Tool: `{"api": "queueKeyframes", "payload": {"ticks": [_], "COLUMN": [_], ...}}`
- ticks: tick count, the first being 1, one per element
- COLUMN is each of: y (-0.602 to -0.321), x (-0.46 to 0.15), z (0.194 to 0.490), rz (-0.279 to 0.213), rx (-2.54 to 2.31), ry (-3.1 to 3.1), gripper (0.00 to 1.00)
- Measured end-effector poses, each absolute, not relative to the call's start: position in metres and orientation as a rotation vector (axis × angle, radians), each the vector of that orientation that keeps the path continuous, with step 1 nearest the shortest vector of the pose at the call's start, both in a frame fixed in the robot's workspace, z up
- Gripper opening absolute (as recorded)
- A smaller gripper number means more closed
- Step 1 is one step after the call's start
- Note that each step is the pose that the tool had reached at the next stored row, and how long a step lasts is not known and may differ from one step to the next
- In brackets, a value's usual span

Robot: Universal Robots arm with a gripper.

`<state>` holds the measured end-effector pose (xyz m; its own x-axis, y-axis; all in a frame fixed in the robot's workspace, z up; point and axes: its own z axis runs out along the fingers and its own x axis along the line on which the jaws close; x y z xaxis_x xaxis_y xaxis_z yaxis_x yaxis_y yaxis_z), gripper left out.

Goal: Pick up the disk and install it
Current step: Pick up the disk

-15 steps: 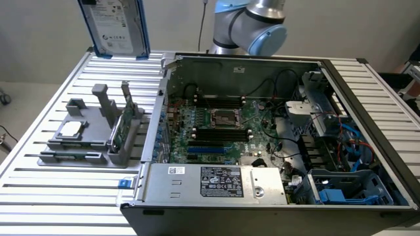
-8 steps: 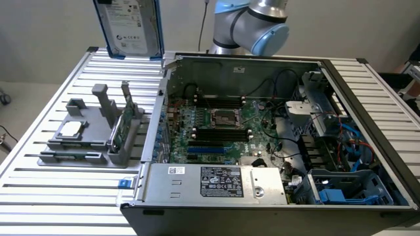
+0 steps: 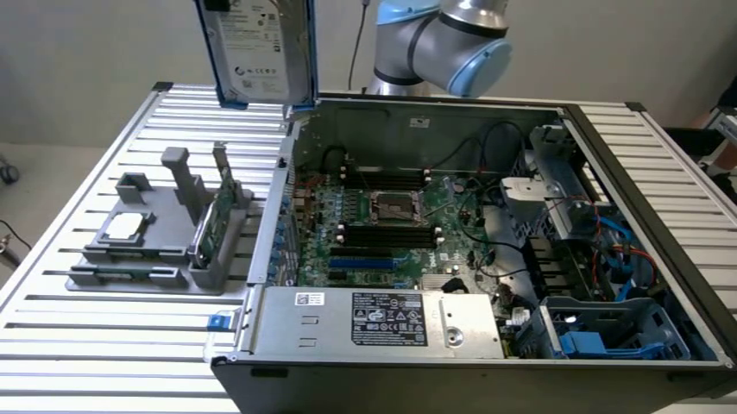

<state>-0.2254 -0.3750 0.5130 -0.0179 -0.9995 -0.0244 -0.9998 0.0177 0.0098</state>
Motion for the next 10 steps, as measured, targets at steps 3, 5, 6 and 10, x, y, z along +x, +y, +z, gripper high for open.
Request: {"api": "queueKeyframes", "payload": {"ticks": [3,5,6,10], "y": [-0.381,-0.384,-0.386,-0.394], "x": [-0.212,-0.203,-0.198,-0.180], "z": [0.513,0.514,0.514,0.514], "rz": [0.038,0.038,0.038,0.038], "rx": [-2.194,-2.194,-2.194,-2.194], "ry": [2.233,2.233,2.233,2.233], "gripper": [0.33,0.33,0.33,0.33]}}
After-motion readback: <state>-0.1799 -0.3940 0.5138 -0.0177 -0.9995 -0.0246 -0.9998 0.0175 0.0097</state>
